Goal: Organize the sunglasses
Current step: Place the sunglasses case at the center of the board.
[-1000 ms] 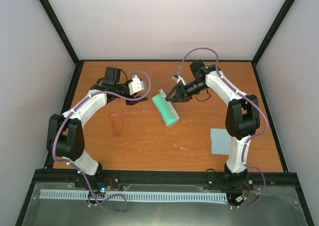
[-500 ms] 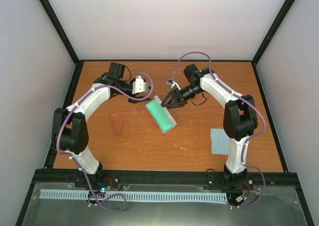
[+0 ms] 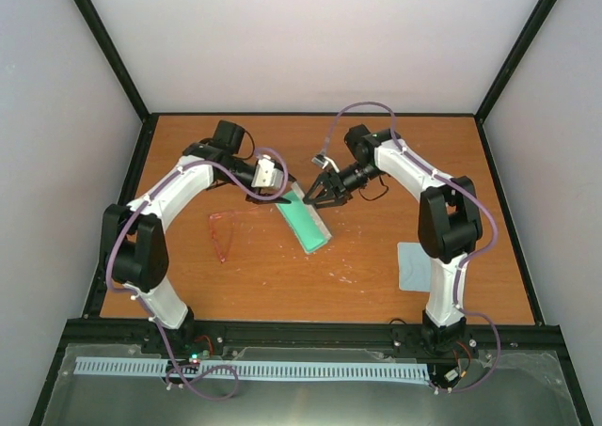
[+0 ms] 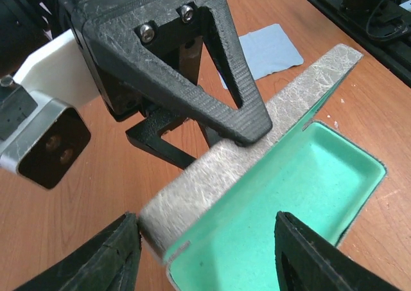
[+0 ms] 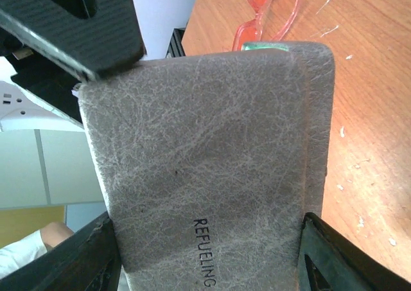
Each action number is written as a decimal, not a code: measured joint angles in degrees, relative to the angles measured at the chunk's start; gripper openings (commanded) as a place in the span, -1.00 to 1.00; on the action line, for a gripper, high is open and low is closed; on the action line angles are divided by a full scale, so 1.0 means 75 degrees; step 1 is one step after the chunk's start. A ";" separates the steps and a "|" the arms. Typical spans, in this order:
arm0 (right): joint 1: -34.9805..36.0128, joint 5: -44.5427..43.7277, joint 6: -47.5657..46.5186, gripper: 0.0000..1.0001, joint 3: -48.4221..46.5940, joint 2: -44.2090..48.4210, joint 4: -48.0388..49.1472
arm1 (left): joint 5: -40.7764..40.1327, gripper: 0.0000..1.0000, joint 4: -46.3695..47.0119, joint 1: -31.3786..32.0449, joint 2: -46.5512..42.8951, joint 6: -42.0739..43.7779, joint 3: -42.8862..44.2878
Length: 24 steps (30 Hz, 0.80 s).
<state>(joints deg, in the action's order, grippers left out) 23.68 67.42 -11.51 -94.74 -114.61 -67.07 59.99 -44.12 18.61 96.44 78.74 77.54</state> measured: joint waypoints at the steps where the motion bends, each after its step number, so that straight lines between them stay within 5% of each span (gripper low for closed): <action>1: 0.0017 0.0020 -0.0006 -0.94 0.0000 0.0000 -0.0041 | 0.0000 0.14 0.0026 0.0026 0.0000 0.0006 0.0000; 7: 0.0268 0.0172 -0.0038 -0.95 -0.0003 0.0000 -0.0064 | 0.0009 0.07 0.0221 0.0294 0.0233 0.0006 0.0061; 14: 0.0283 0.0356 -0.0044 -0.91 -0.0003 0.0000 -0.0140 | -0.0152 -0.85 0.0274 0.0350 0.0487 0.0329 0.0166; 17: 0.0178 0.0353 -0.0093 -0.50 -0.0131 0.0000 -0.0137 | -0.0382 -0.99 0.0020 0.0335 0.0525 0.0315 0.0204; 19: 0.0175 0.0210 -0.0064 -0.05 -0.0195 0.0000 -0.0114 | -0.0478 -0.99 -0.0012 0.0335 0.0548 0.0204 0.0245; 24: -0.0268 -0.1212 0.0857 0.20 -0.0152 0.0251 0.0452 | -0.0991 -0.99 0.0326 0.0303 0.0574 -0.0530 0.0192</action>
<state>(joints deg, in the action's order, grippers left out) 21.67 58.33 -5.08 -95.88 -112.73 -63.68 52.56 -41.67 20.88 100.75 74.76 78.98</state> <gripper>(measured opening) 0.576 0.148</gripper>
